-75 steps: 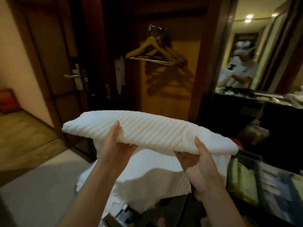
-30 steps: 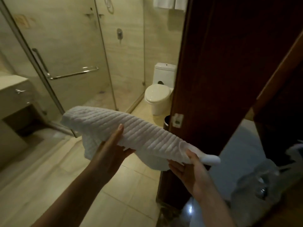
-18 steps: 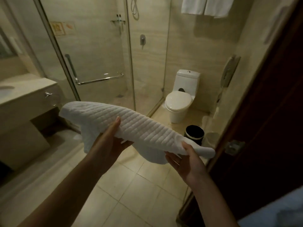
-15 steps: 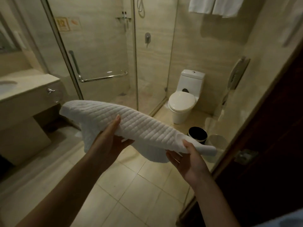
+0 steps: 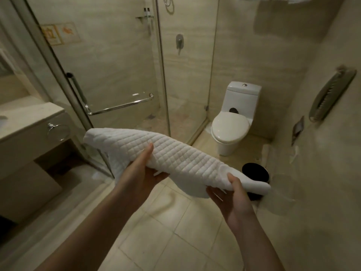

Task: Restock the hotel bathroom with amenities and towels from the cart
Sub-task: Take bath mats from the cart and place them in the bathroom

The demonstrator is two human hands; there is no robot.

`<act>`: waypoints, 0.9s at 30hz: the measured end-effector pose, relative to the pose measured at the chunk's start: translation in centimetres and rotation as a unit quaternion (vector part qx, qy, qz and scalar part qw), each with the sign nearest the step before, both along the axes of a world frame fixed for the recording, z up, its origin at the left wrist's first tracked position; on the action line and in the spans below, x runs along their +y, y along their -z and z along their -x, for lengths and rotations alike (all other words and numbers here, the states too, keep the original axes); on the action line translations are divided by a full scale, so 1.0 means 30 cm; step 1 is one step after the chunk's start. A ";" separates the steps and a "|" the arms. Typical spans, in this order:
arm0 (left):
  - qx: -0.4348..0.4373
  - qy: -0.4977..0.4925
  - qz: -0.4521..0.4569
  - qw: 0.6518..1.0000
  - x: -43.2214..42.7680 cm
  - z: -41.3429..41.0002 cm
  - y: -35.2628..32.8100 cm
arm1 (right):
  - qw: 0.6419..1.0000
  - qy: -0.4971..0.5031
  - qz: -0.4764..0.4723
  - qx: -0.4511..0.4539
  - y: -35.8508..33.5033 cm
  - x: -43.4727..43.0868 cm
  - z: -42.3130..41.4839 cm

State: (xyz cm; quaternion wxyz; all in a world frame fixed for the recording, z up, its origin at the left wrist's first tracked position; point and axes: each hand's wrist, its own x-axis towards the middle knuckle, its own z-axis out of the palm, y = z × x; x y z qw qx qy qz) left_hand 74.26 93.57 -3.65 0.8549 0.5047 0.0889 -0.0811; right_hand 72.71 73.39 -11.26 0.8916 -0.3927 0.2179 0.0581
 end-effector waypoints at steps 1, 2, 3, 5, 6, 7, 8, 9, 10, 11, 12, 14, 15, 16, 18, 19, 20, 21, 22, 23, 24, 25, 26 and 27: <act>-0.007 0.004 -0.001 1.000 -0.005 -0.057 -0.002 | 1.000 -0.002 0.022 -0.001 0.000 -0.003 -0.055; -0.011 0.008 -0.001 1.000 -0.010 -0.111 -0.005 | 0.999 -0.002 0.049 -0.005 -0.004 -0.007 -0.109; -0.016 0.010 0.004 1.000 -0.015 -0.162 -0.006 | 0.997 0.002 0.076 -0.011 -0.010 -0.012 -0.161; -0.018 0.011 0.013 1.000 -0.031 -0.259 -0.017 | 0.994 0.010 0.109 -0.021 -0.019 -0.027 -0.249; -0.023 0.015 0.014 1.000 -0.041 -0.306 -0.022 | 0.993 0.014 0.113 -0.026 -0.020 -0.039 -0.292; -0.029 0.021 0.014 0.999 -0.055 -0.354 -0.026 | 0.993 0.014 0.112 -0.029 -0.023 -0.055 -0.332; -0.032 0.027 0.015 0.999 -0.072 -0.401 -0.031 | 0.993 0.015 0.110 -0.028 -0.026 -0.071 -0.374; -0.031 0.031 0.017 0.999 -0.086 -0.451 -0.032 | 0.994 0.019 0.106 -0.027 -0.027 -0.086 -0.416; -0.029 0.035 0.023 0.999 -0.101 -0.500 -0.033 | 0.995 0.024 0.098 -0.026 -0.027 -0.099 -0.457; -0.028 0.043 0.029 0.998 -0.117 -0.550 -0.032 | 0.996 0.029 0.084 -0.022 -0.026 -0.111 -0.502; -0.026 0.053 0.034 0.998 -0.135 -0.602 -0.030 | 0.997 0.029 0.066 -0.019 -0.024 -0.124 -0.548; -0.029 0.074 0.040 0.996 -0.168 -0.708 -0.030 | 0.999 0.019 0.027 -0.018 -0.031 -0.142 -0.646; -0.035 0.084 0.036 0.995 -0.184 -0.763 -0.032 | 1.000 0.013 0.011 -0.023 -0.039 -0.149 -0.699; -0.044 0.096 0.027 0.994 -0.200 -0.821 -0.033 | 1.000 0.007 0.000 -0.028 -0.047 -0.155 -0.756; -0.062 0.123 0.013 0.990 -0.225 -0.945 -0.040 | 0.999 0.000 -0.004 -0.038 -0.058 -0.165 -0.879; -0.070 0.136 0.012 0.988 -0.235 -1.009 -0.049 | 0.999 0.000 0.001 -0.039 -0.062 -0.169 -0.943; -0.076 0.148 0.011 0.986 -0.244 -1.076 -0.058 | 0.999 0.001 0.010 -0.039 -0.067 -0.172 -1.007; -0.080 0.158 0.012 0.984 -0.254 -1.153 -0.070 | 0.999 0.006 0.025 -0.044 -0.076 -0.175 -1.077; -0.081 0.164 0.016 0.983 -0.261 -1.214 -0.081 | 0.998 0.009 0.038 -0.051 -0.087 -0.177 -1.129; -0.082 0.168 0.019 0.982 -0.270 -1.279 -0.093 | 0.997 0.017 0.048 -0.061 -0.094 -0.181 -1.187; -0.085 0.177 0.021 0.980 -0.282 -1.349 -0.101 | 0.995 0.036 0.055 -0.070 -0.096 -0.191 -1.248; -0.093 0.185 0.020 0.978 -0.294 -1.415 -0.110 | 0.993 0.056 0.064 -0.076 -0.101 -0.206 -1.304; -0.101 0.192 0.020 0.976 -0.309 -1.483 -0.121 | 0.991 0.076 0.073 -0.079 -0.113 -0.224 -1.361; -0.105 0.200 0.021 0.974 -0.325 -1.547 -0.130 | 0.989 0.095 0.083 -0.082 -0.130 -0.246 -1.411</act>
